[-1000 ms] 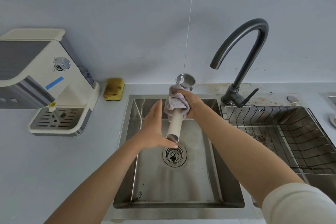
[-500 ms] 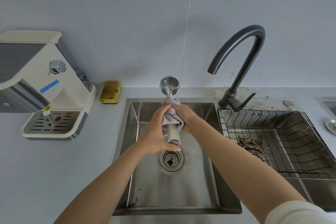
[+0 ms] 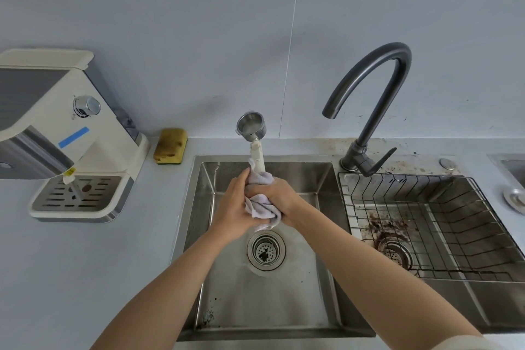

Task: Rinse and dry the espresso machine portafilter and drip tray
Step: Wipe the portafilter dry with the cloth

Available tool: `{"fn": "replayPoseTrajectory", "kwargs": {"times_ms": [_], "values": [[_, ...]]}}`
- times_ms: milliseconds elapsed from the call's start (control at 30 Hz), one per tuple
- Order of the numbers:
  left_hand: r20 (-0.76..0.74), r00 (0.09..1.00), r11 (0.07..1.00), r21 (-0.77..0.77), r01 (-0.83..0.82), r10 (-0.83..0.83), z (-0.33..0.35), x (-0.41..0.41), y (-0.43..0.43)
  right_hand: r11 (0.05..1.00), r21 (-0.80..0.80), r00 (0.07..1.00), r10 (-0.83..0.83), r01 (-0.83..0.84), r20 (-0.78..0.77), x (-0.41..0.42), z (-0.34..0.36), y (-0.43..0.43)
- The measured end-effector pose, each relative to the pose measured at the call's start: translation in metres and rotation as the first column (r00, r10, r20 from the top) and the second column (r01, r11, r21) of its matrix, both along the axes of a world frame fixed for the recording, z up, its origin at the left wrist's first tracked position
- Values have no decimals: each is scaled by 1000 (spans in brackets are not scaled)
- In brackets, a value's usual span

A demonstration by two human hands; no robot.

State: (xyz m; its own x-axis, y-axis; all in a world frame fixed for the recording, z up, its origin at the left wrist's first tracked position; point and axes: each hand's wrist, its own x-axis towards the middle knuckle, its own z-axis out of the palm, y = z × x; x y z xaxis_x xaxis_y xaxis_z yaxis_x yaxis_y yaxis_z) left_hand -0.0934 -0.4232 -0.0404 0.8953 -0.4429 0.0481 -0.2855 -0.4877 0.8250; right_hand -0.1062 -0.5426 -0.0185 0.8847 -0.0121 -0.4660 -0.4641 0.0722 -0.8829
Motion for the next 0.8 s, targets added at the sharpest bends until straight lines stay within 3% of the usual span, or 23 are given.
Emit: {"fn": "replayPoseTrajectory", "kwargs": {"times_ms": [100,167,267,333,400,467,533,633,800], "values": [[54,998,999,48,-11,9,3,-1,-1,996,-81,999,46,-44,21,-2,-4,0],[-17,997,994,70,80,-79,6,2,-2,1000,-17,1000,8,-8,12,-2,-9,0],[-252,940,960,96,263,-232,16,11,4,985,162,997,-58,64,-42,-7,-17,-2],[-489,828,955,-38,293,-273,23,20,13,982,184,998,-41,51,-56,-9,-17,-6],[-684,663,941,-322,100,-304,27,27,20,979,203,998,-13,25,-62,-9,-15,-9],[-740,596,900,-431,-63,-312,27,35,22,974,228,997,26,-8,-74,-9,-13,-9],[-767,578,905,-411,-109,-279,26,38,12,971,223,994,95,-81,-54,-8,-10,-6],[-815,570,936,-274,-222,-104,27,40,-6,971,165,985,172,-173,19,-8,-11,0],[-816,578,905,-224,-361,28,21,39,-22,959,253,992,127,-125,10,-5,-14,0]]}}
